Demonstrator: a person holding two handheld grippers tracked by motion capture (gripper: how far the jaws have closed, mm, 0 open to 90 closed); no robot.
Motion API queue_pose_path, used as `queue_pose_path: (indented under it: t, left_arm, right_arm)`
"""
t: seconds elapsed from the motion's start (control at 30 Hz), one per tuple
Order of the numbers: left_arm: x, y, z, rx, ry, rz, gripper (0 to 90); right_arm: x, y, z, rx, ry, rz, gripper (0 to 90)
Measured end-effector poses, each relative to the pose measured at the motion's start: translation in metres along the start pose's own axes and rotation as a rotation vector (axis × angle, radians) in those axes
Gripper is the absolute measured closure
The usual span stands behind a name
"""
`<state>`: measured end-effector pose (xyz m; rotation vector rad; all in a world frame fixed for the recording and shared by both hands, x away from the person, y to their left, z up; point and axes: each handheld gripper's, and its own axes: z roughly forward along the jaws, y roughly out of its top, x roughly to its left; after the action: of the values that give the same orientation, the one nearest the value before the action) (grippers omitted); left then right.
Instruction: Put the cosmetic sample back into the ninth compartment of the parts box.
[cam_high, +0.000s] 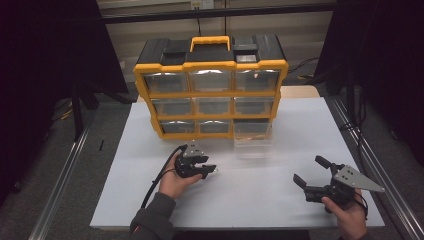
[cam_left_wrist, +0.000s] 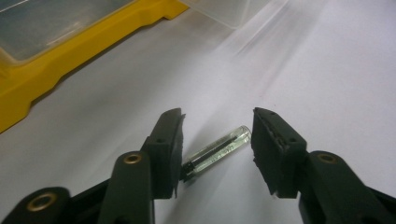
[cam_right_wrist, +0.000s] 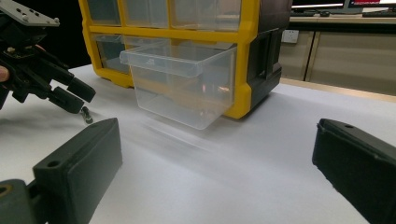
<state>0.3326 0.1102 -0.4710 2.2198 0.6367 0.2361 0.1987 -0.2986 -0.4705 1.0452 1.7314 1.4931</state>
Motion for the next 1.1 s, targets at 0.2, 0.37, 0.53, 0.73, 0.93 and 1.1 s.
queue_pose_path:
  t: [0.2,0.37,0.53,0.73,0.93,1.1]
  left_arm:
    - [-0.001,-0.001,0.007,0.011,-0.008,0.007,59.7]
    - [-0.001,-0.003,0.012,0.035,-0.016,0.013,65.0]
    - [-0.001,-0.002,0.011,0.057,-0.012,0.024,75.1]
    - [0.0,-0.002,0.012,0.046,-0.023,-0.025,78.8]
    - [0.001,0.002,0.013,0.086,-0.027,-0.019,78.6]
    - [-0.002,0.007,0.014,0.133,-0.012,0.024,80.9]
  right_arm:
    - [0.0,0.0,0.0,-0.004,-0.004,0.003,0.8]
    - [0.0,0.0,0.0,-0.003,-0.003,0.003,0.7]
    - [0.0,0.0,-0.001,-0.002,-0.005,0.006,0.8]
    - [0.0,0.0,0.0,-0.006,-0.004,0.006,0.7]
    - [0.0,0.0,-0.001,-0.001,-0.007,0.009,0.8]
    - [0.0,0.0,-0.001,-0.008,-0.006,0.005,0.8]
